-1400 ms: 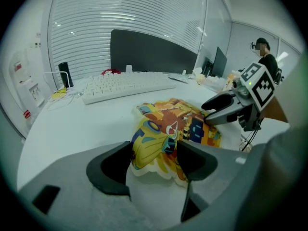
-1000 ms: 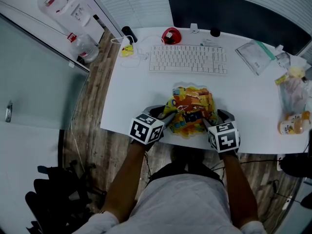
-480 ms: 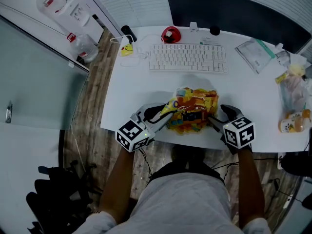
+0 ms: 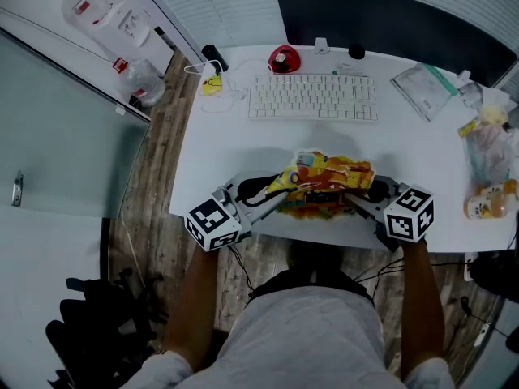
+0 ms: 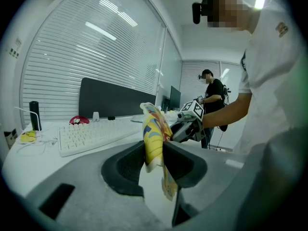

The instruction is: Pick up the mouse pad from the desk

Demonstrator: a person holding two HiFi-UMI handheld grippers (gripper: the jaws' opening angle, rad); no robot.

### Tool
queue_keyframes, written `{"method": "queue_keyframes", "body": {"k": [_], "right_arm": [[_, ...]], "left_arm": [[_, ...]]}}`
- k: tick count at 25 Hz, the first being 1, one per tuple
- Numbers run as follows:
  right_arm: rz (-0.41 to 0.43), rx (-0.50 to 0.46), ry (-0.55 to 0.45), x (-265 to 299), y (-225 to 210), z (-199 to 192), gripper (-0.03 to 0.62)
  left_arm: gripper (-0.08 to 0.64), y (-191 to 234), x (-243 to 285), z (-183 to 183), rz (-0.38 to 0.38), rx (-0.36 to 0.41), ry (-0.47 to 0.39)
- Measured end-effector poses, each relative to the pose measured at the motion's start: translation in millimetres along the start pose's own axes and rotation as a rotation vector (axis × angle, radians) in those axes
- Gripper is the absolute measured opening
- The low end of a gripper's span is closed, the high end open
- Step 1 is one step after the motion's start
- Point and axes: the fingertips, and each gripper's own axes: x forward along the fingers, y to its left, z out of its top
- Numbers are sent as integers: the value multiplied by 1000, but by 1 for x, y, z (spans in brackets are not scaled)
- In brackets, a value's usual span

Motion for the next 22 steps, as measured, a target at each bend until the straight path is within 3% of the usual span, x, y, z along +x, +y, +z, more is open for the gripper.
{"method": "queue_keyframes", "body": {"k": [3,6,10,16,22], "right_arm": [[11,-22,-54,-7,5,7,94],[19,-84,-92,-12,13,18,49],[-2,-207,-124,-22,25,35,25],[-90,-491,-82,-38,41,62,18],[-139,-592,-58,-57,43,82,18]], "left_arm": [[141,6,-2,-1,40,6,4],[161,12,-3,-1,81,8,6],[193,17,-4,-1,121,15,12],[232,23,-3,4,181,64,23],[285,21,0,14,222,191,50]]}}
